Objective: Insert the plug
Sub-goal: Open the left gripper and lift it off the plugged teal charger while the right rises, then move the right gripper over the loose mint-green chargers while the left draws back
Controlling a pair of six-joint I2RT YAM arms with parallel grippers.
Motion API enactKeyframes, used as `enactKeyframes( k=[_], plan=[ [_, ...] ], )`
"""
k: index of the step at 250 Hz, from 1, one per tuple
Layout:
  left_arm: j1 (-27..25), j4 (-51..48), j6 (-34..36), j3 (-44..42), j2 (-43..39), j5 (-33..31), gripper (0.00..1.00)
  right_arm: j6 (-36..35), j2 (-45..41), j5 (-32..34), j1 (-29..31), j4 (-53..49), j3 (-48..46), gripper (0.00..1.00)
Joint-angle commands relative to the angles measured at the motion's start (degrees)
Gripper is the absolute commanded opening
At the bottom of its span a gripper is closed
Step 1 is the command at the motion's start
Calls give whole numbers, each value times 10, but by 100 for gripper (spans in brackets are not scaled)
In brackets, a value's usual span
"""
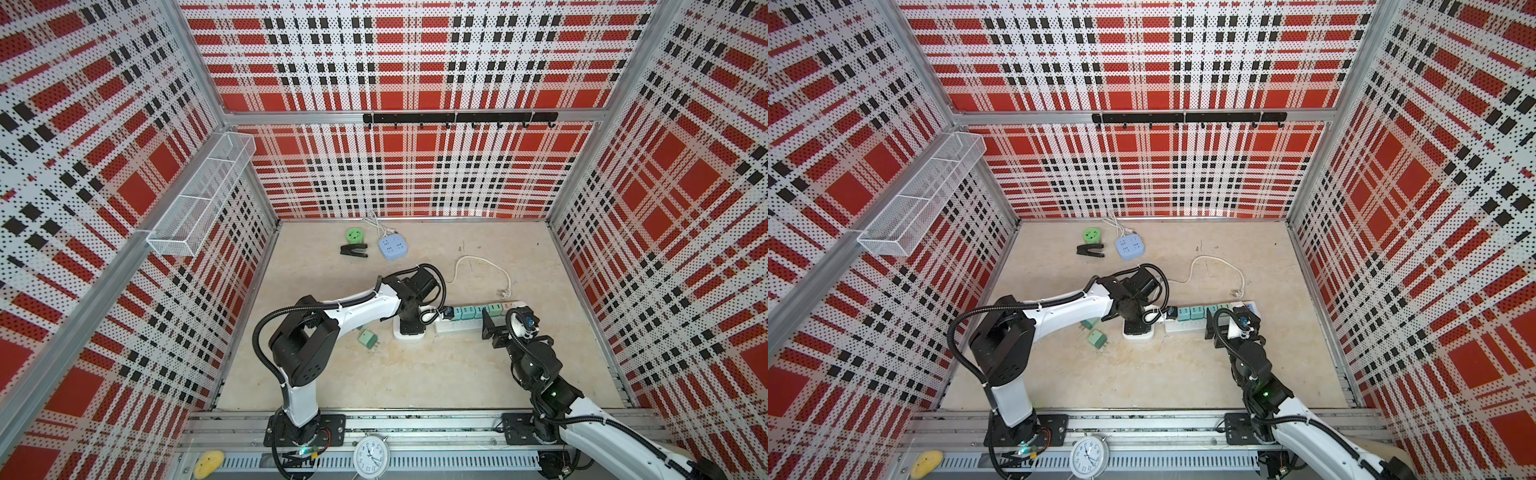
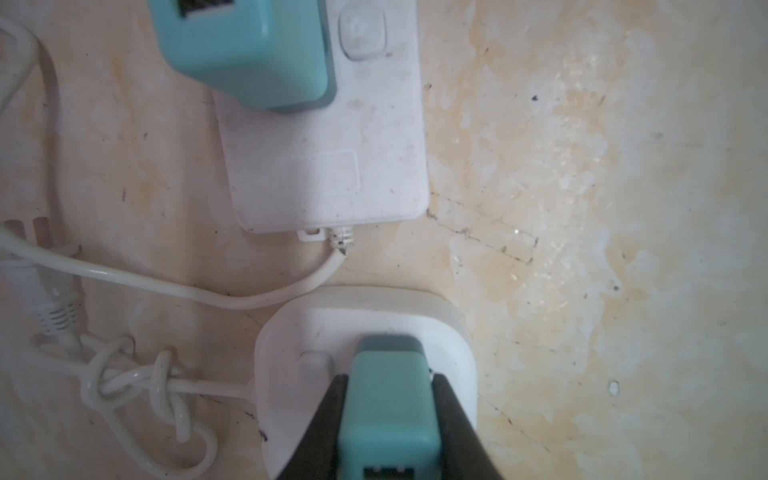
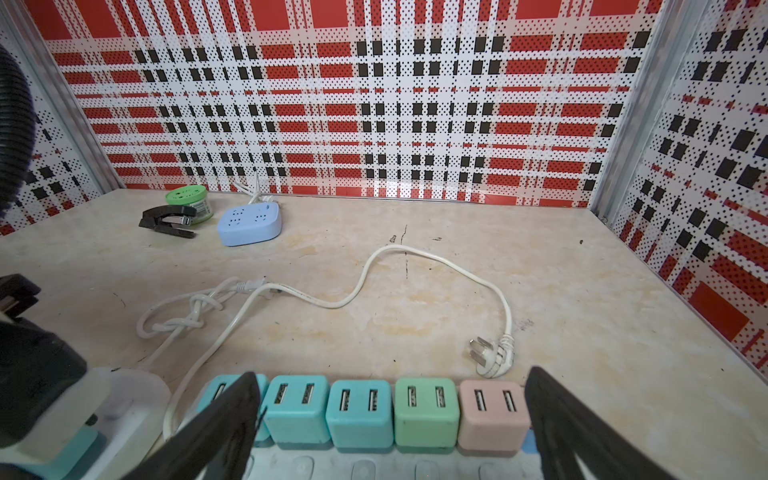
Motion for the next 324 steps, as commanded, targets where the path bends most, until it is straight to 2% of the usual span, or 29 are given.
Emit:
enactKeyframes(
  k=[1, 12, 36, 40, 44, 46, 83, 103, 117, 134, 149, 166, 188, 200, 212, 226, 238, 257, 276, 296, 324],
  plan=[
    [-10, 13, -5, -16, 20, 22, 0, 7, -9, 10, -2, 21, 7, 100],
    [-10, 13, -8, -13, 19, 22, 0, 9, -10, 11, -3, 21, 6, 100],
    [-10, 22, -20, -14, 8, 10, 51, 13, -10, 23, -3, 21, 5, 100],
    [-10, 27, -23, -15, 4, 6, 68, 14, -10, 26, -3, 23, 5, 100],
    [-9, 29, -25, -17, 0, 3, 96, 15, -10, 29, -3, 23, 5, 100],
    [-9, 31, -24, -17, -3, 2, 100, 16, -10, 31, -3, 24, 4, 100],
    [2, 50, -45, -24, -84, 8, 99, 32, -7, 83, -3, 34, 3, 100],
    [1, 82, -102, -28, -153, -6, 99, 30, -5, 58, -3, 14, 18, 100],
    [-3, 119, -185, -29, -205, -52, 99, 37, -8, 37, -3, -38, 42, 100],
    [8, 148, -325, -25, -265, -96, 99, 64, -12, 15, -3, -109, 83, 100],
    [33, 177, -435, -45, -323, -70, 99, 118, -12, -1, -3, -170, 126, 100],
    [62, 237, -554, -105, -389, -43, 99, 203, -8, 4, -3, -223, 169, 100],
    [95, 303, -660, -196, -464, -29, 99, 332, -3, 26, -3, -319, 220, 100],
    [110, 335, -692, -247, -500, -34, 99, 352, -2, 5, -3, -330, 230, 100],
    [119, 348, -723, -290, -532, -72, 99, 354, 0, -26, -3, -322, 233, 100],
    [125, 345, -758, -327, -562, -156, 99, 354, 4, -62, -3, -332, 241, 100],
    [132, 325, -779, -347, -582, -233, 99, 322, 7, -97, -3, -332, 247, 100],
    [147, 286, -794, -366, -605, -327, 99, 308, 13, -101, -3, -311, 236, 100],
    [174, 261, -794, -378, -629, -343, 99, 274, 16, -152, -3, -270, 214, 100],
    [208, 244, -812, -394, -663, -325, 99, 303, 37, -203, 2, -248, 211, 100],
    [232, 273, -841, -446, -716, -345, 99, 332, 110, -162, 59, -258, 251, 100]
  ],
)
